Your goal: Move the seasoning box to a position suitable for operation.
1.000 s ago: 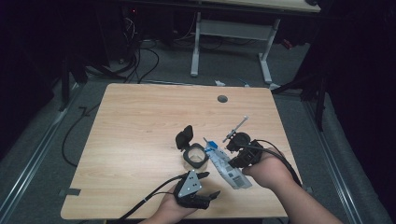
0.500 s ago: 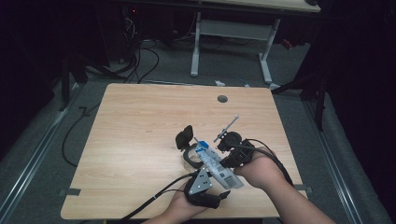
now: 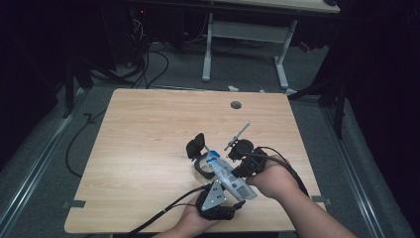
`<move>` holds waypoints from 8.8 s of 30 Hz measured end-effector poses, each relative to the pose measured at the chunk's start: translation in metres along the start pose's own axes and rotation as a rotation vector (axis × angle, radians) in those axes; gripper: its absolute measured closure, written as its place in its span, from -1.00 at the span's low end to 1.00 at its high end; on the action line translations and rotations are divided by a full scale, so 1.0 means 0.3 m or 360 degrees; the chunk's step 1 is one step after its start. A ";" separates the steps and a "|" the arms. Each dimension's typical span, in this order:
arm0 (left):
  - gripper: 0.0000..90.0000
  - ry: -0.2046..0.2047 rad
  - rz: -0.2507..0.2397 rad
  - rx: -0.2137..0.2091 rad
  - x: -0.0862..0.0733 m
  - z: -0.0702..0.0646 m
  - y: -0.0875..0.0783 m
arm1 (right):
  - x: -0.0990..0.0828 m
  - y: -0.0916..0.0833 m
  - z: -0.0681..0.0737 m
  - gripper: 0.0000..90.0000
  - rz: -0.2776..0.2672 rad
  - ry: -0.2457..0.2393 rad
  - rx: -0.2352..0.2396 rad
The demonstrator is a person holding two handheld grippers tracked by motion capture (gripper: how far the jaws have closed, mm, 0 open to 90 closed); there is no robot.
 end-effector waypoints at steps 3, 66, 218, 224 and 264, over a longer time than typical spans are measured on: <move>-0.16 -0.0003 0.0020 0.0010 -0.001 0.001 -0.003 | 0.002 0.005 -0.004 1.00 0.0005 0.0006 -0.0006; -0.08 -0.0050 -0.0032 0.0150 0.019 -0.014 -0.023 | 0.089 0.000 -0.003 1.00 0.0048 -0.0078 -0.0098; -0.01 -0.0082 -0.0159 0.0169 0.057 -0.001 -0.017 | 0.135 -0.039 -0.016 1.00 0.0059 -0.0105 -0.0131; -0.01 -0.0090 -0.0166 0.0172 0.060 -0.001 -0.019 | 0.141 -0.043 -0.013 1.00 0.0060 -0.0113 -0.0137; -0.01 -0.0089 -0.0195 0.0178 0.067 0.002 -0.024 | 0.152 -0.049 -0.009 1.00 0.0061 -0.0117 -0.0155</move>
Point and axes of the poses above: each handheld gripper's, and its own axes: y roughly forward along the jaws, x roughly out of its top, z roughly to its left, the point moved 3 cm from there along y, roughly forward along the jaws, and after that the axes turned 4 degrees about z, right-handed, at the moved point
